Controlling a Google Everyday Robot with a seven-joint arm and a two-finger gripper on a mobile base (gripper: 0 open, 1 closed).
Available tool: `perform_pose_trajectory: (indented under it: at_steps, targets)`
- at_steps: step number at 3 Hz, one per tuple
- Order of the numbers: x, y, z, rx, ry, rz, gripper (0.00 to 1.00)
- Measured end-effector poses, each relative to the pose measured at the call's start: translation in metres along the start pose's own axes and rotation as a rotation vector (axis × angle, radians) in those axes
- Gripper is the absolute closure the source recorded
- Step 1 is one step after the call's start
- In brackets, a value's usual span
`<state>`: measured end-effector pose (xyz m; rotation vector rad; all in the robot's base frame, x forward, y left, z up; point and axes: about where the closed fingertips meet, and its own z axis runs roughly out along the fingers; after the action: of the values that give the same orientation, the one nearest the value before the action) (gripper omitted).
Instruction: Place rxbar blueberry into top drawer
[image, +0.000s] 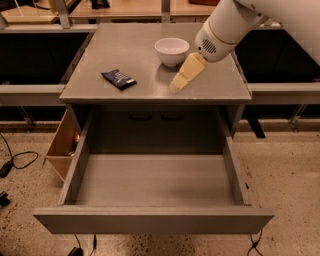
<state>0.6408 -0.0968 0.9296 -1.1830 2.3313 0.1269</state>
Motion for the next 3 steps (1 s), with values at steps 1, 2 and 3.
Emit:
perform_pose_trajectory:
  at_steps: [1,2,3]
  targets:
    - [-0.042,-0.018,0.031,-0.037,-0.063,0.044,0.00]
    - [-0.089,-0.034,0.059,-0.043,-0.075,0.111,0.00]
    - [-0.127,-0.037,0.093,-0.064,-0.113,0.143,0.00]
